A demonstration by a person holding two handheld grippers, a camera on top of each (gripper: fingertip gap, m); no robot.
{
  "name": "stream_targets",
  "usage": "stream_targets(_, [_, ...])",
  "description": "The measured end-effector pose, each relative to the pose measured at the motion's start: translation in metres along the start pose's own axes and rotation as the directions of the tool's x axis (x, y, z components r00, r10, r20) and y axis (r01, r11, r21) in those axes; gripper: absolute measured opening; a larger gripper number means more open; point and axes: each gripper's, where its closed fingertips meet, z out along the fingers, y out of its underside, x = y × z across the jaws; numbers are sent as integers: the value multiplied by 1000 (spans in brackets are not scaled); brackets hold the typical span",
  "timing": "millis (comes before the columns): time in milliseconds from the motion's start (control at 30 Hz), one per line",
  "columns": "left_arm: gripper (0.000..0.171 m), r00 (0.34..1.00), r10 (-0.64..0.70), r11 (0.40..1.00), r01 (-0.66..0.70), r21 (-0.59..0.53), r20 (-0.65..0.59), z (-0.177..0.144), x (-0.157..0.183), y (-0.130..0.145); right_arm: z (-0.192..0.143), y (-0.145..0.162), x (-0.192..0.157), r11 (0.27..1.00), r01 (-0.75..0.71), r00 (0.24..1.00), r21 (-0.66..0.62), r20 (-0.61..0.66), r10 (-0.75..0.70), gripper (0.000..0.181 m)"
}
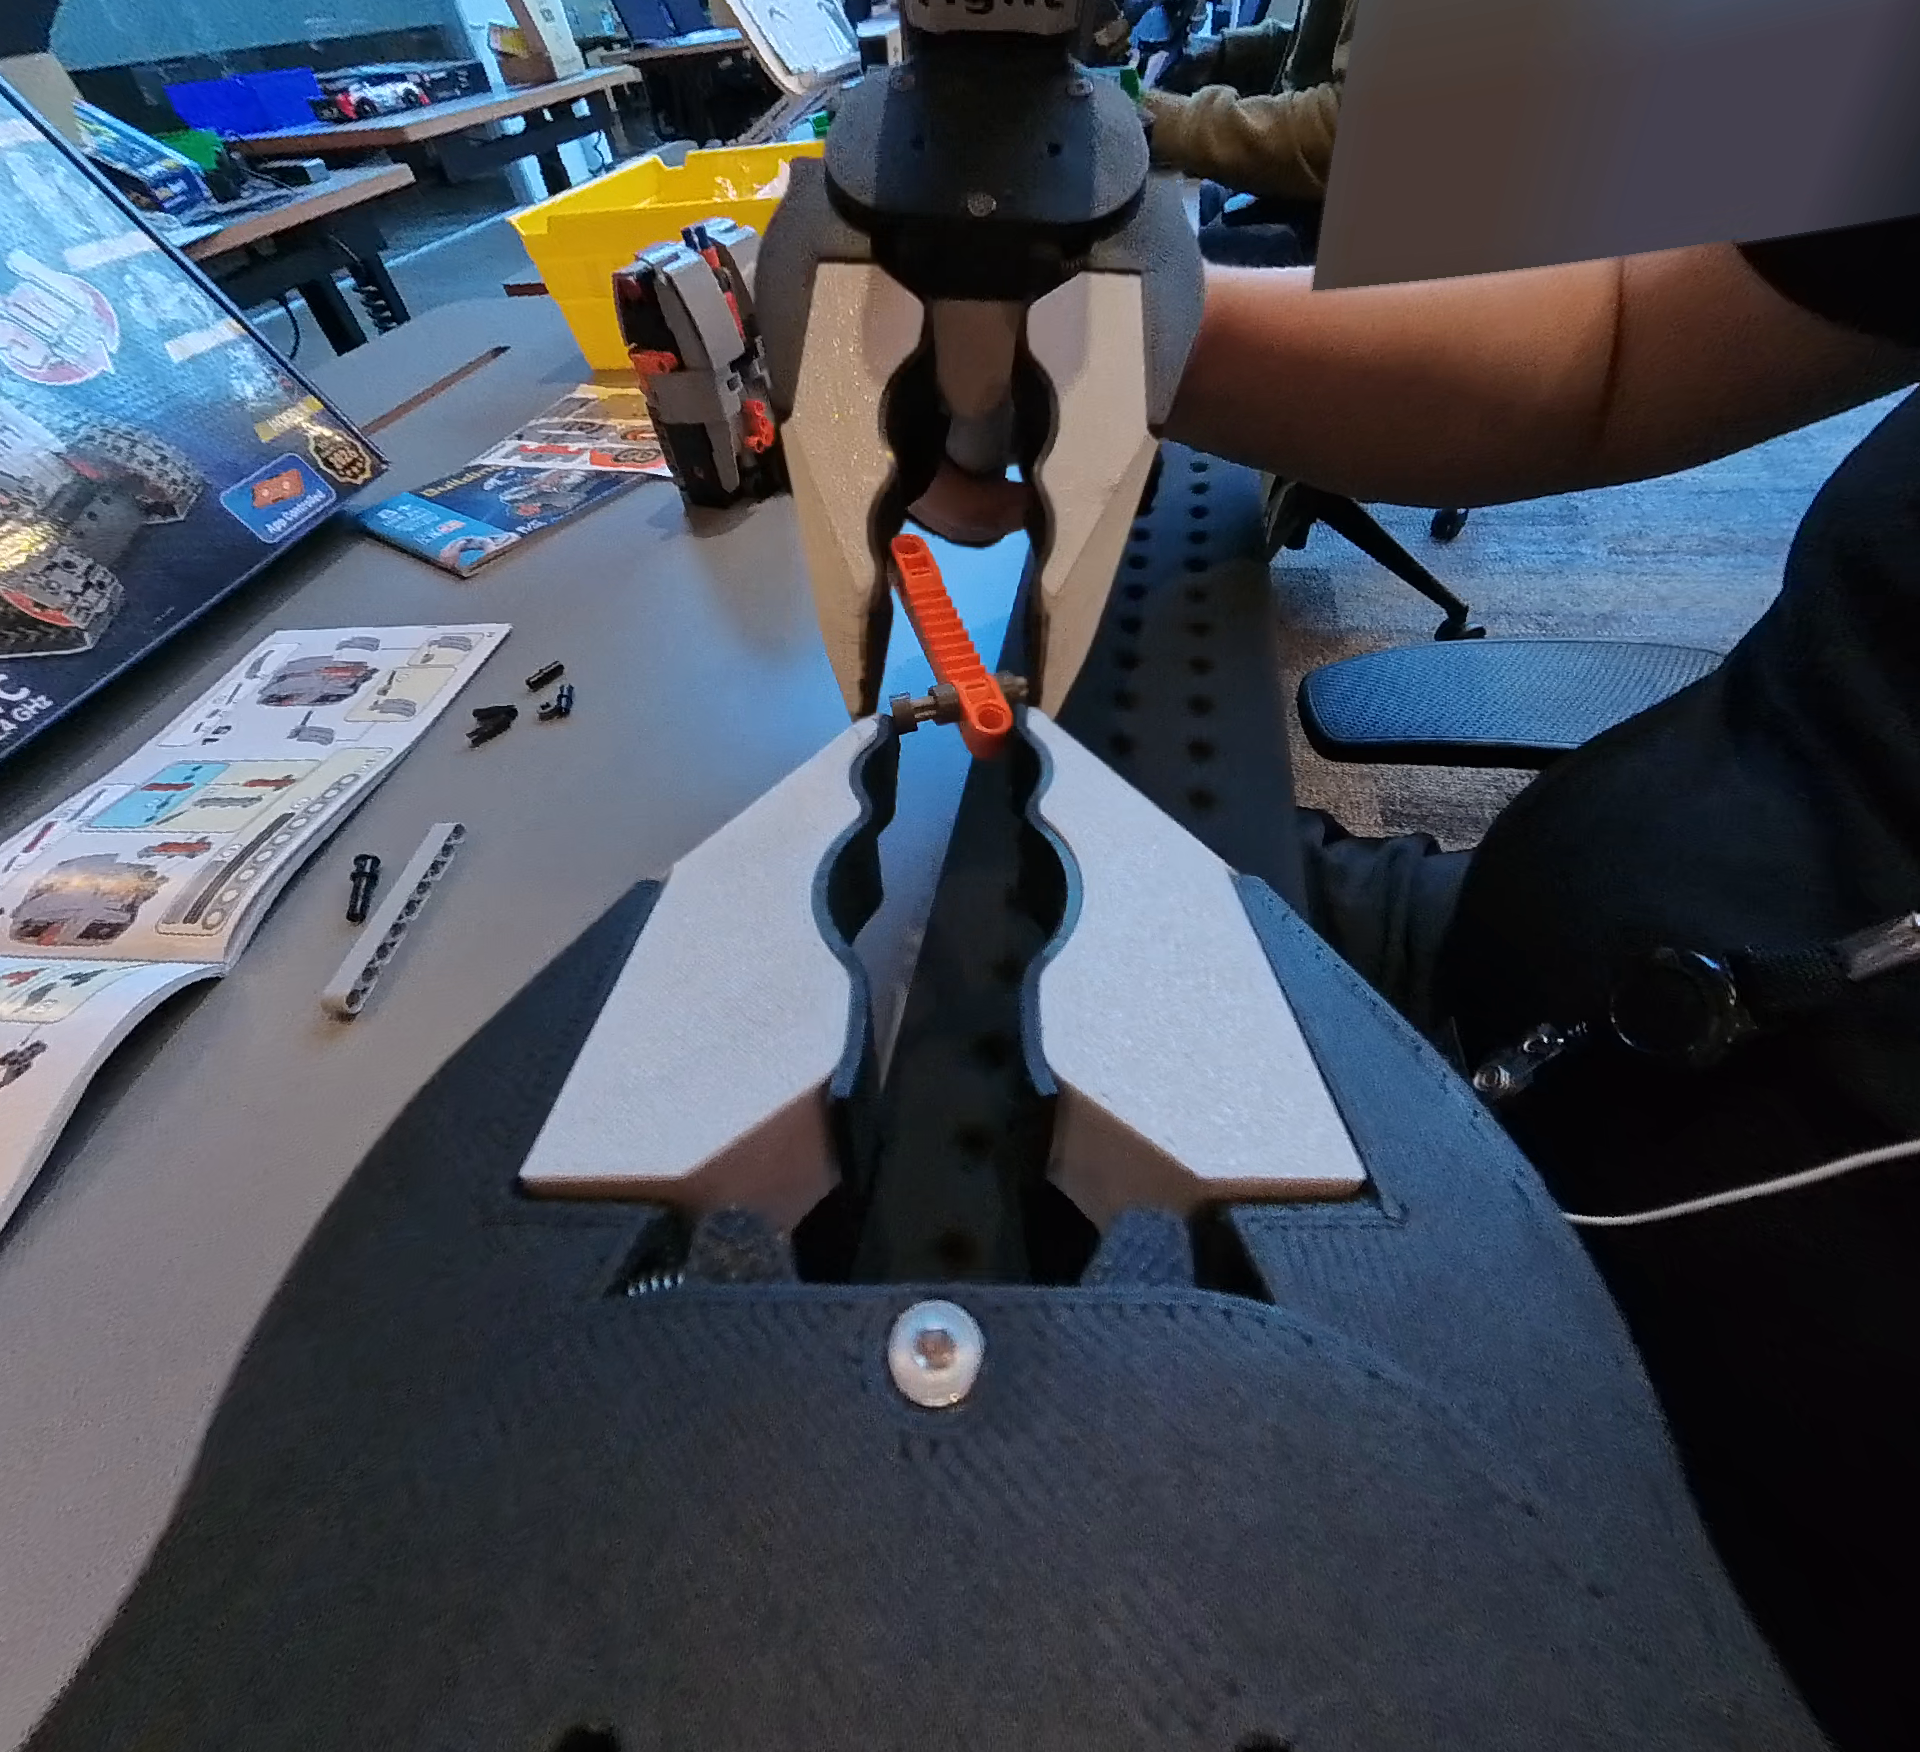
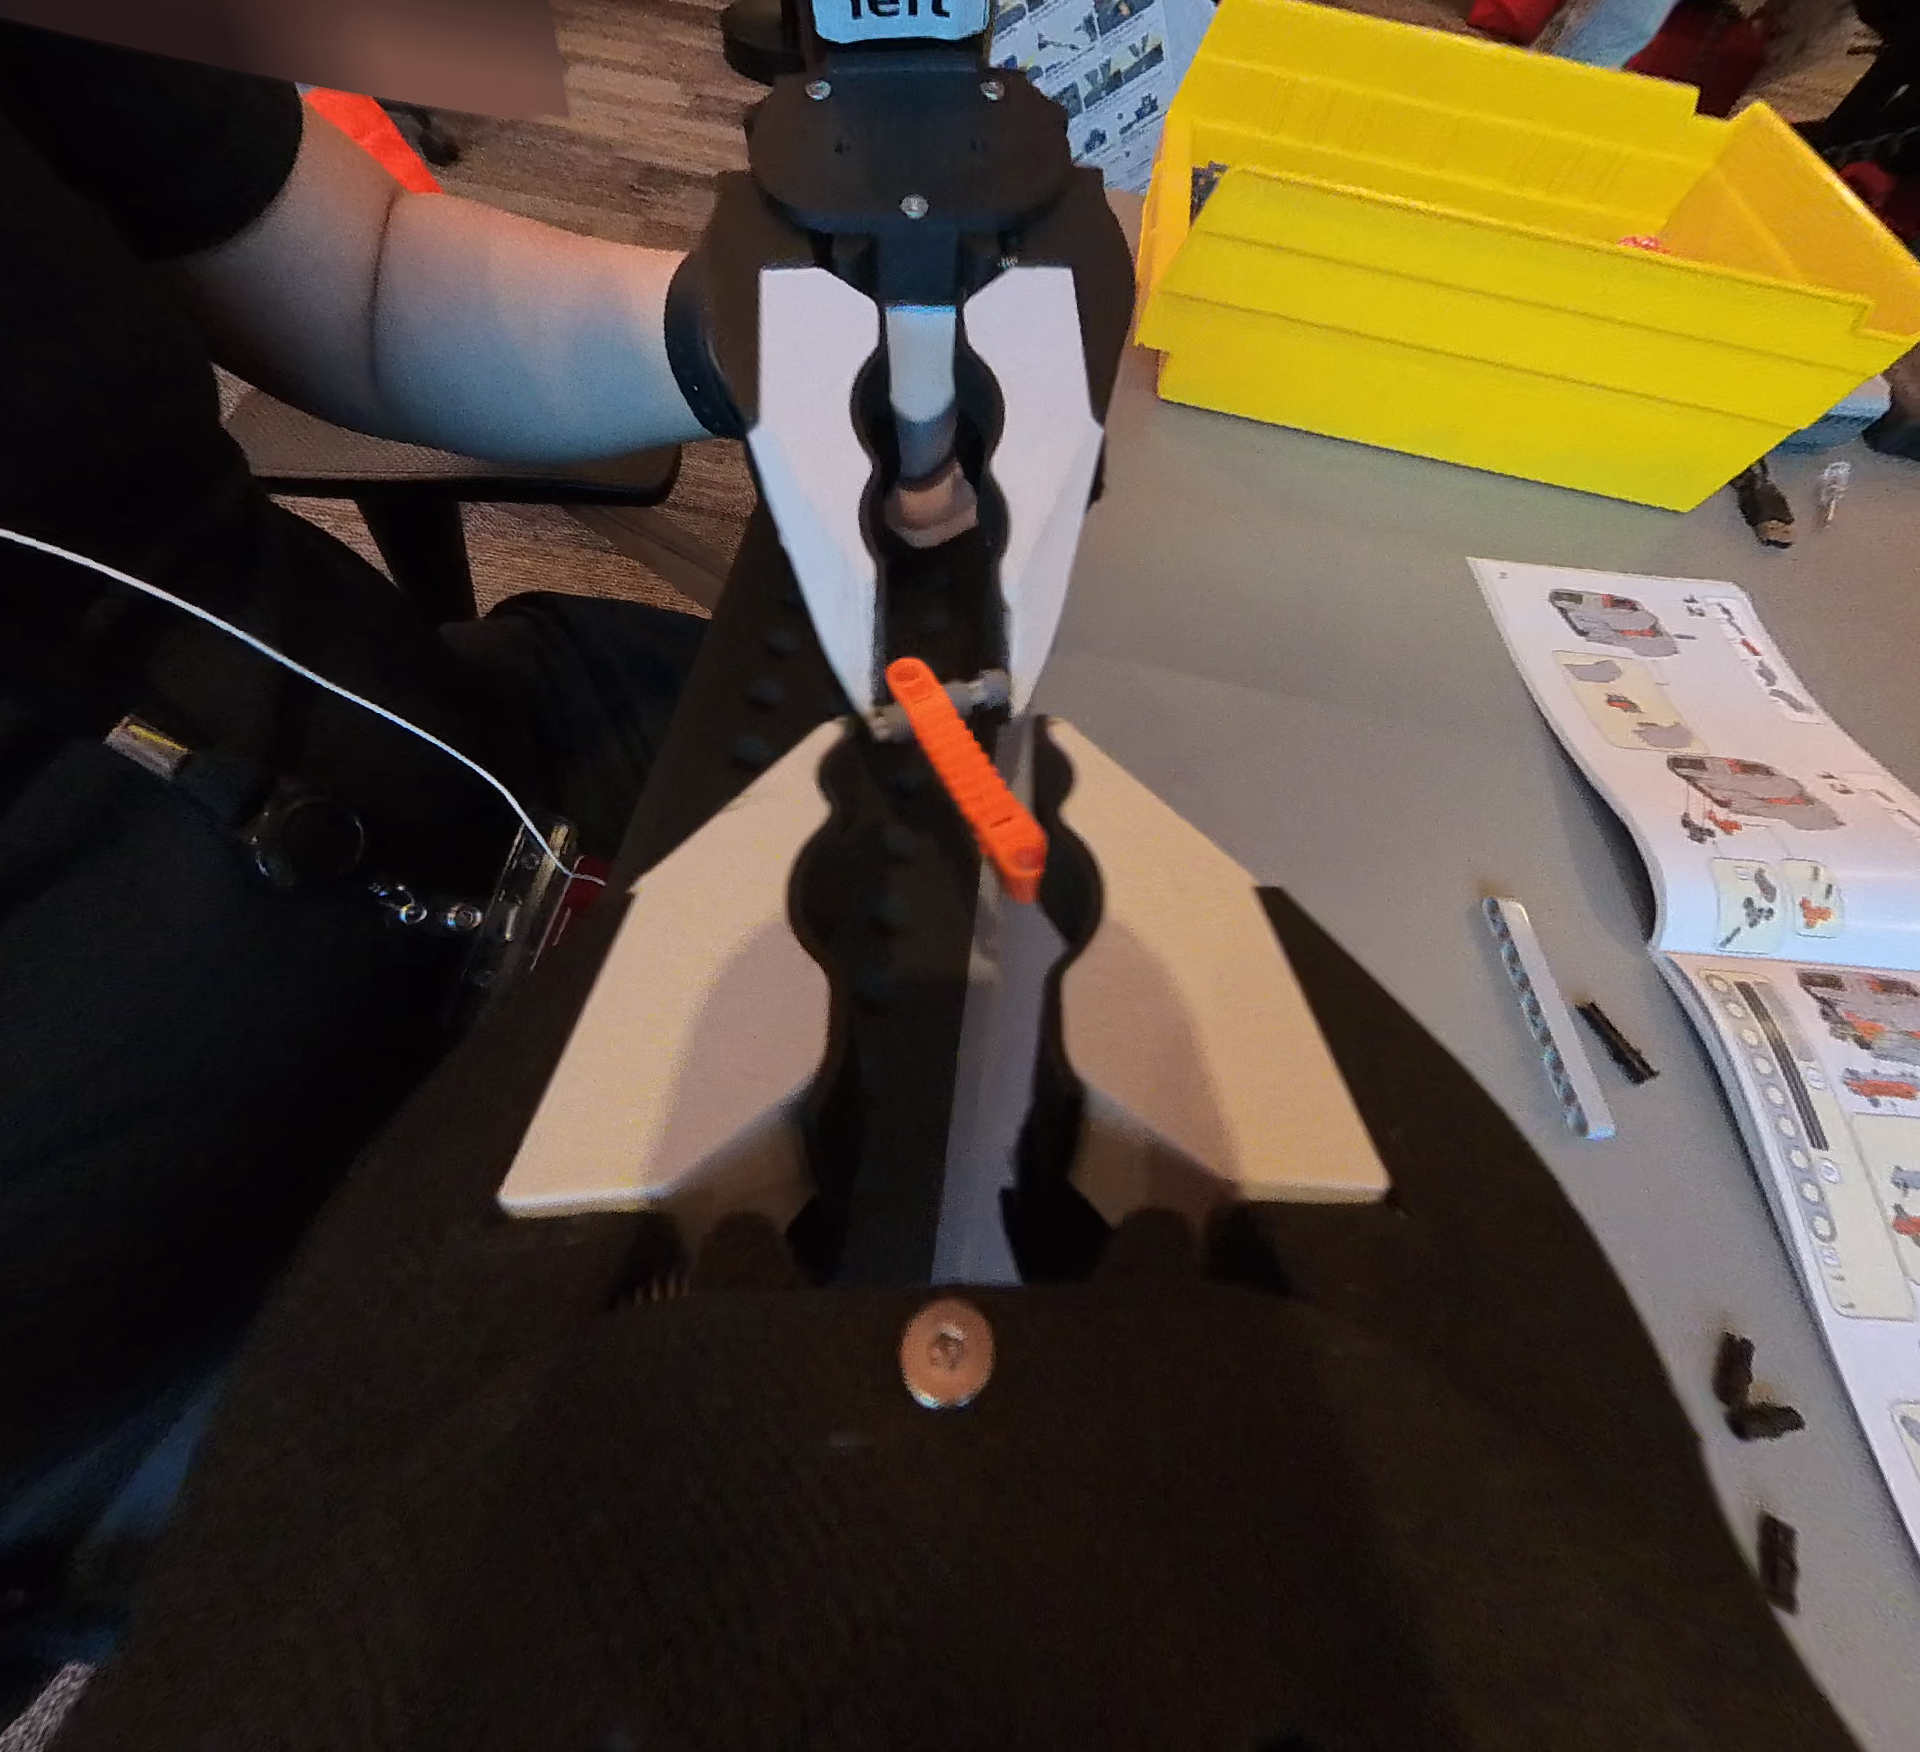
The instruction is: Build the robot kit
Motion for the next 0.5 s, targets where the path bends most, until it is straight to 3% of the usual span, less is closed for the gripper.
stream_targets(367, [16,999,36,999,-36,-11,21,0,-1,3,2,6,-1,1000,-27,999,10,18,26,21])
stream_targets(400, [4,999,44,999,-44,-6,10,0,2,2,2,6,-3,1000,-15,1000,12,20,14,14])
stream_targets(500, [4,996,90,996,-89,-24,29,1,0,5,4,8,-6,1000,-5,1000,8,29,5,11])
